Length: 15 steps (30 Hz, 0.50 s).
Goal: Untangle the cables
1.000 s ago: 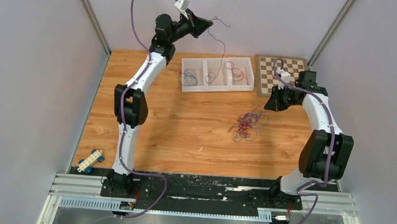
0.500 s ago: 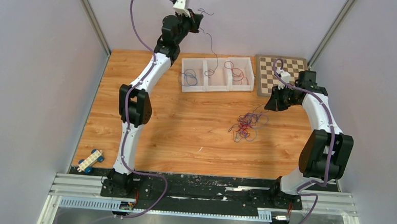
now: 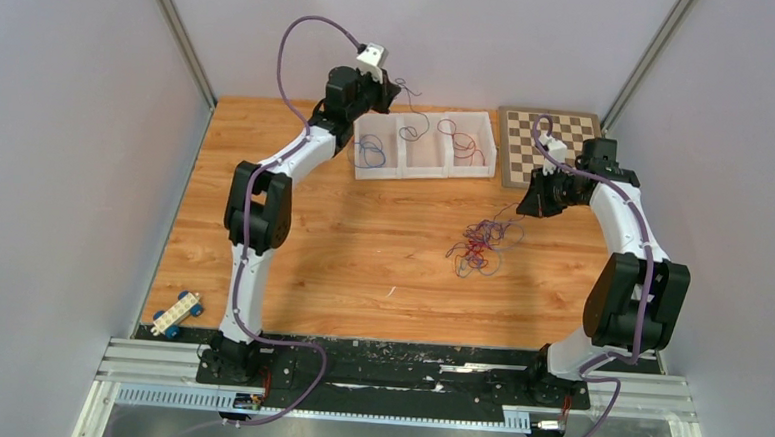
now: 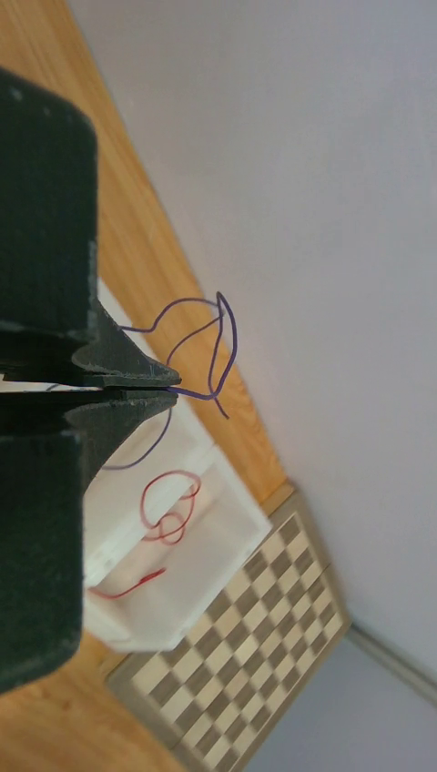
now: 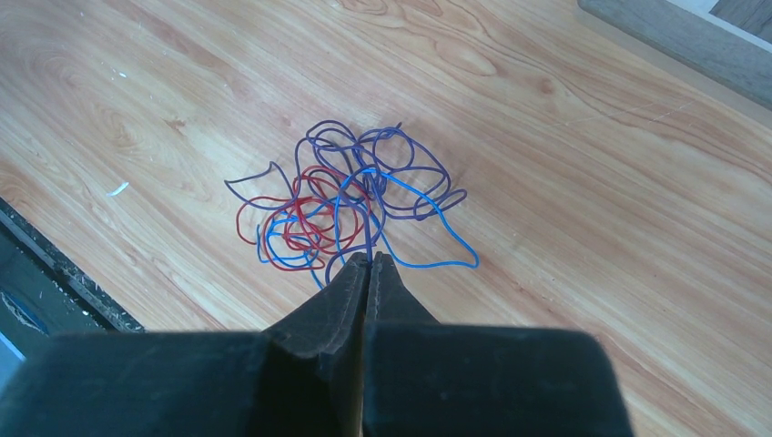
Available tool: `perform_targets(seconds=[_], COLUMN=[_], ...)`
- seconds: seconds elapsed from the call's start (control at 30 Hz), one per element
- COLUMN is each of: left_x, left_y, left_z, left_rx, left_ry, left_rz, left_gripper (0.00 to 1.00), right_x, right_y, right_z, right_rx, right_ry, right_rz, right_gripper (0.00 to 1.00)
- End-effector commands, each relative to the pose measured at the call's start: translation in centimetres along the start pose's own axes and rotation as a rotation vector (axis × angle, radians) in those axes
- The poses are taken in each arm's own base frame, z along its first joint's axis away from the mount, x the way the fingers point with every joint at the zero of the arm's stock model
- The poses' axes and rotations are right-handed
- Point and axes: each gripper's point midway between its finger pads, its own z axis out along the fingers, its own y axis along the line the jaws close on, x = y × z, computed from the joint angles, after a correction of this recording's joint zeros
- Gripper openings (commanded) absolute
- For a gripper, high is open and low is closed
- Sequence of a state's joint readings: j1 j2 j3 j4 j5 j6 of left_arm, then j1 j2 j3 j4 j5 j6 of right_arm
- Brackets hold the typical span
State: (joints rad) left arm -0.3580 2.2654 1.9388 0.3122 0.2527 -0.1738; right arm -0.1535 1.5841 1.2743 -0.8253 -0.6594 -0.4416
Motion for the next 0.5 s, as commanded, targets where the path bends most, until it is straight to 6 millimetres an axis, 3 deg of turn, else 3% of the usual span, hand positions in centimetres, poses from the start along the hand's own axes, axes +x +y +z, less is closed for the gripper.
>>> perform_targets(seconds=[0.0, 0.1, 0.27, 0.47], left_x=[-7.3, -5.1, -3.8, -1.0], left_y=[-6.1, -7.5, -9.4, -9.0], left_z=[-2.8, -3.7, -5.2, -5.2], left_rx=[0.218, 0.283, 0.346, 0.319], left_ry=[-0.134, -0.080, -0.051, 0.048], left_rz=[0.030, -0.003, -0.029, -0.059], left_gripper=[0.00, 0.00, 0.00, 0.00], right_x=[-0.9, -0.7, -0.5, -0.5], right_y=[0.6, 0.7, 0.7, 0.8], right_z=[-0.8, -0.9, -0.9, -0.9], right_rx=[0.009, 0.012, 0.013, 0.010], right_ry=[-0.037, -0.033, -0.032, -0.032], right_rz=[-0.032, -0.032, -0.032, -0.031], right_gripper=[0.00, 0.00, 0.00, 0.00])
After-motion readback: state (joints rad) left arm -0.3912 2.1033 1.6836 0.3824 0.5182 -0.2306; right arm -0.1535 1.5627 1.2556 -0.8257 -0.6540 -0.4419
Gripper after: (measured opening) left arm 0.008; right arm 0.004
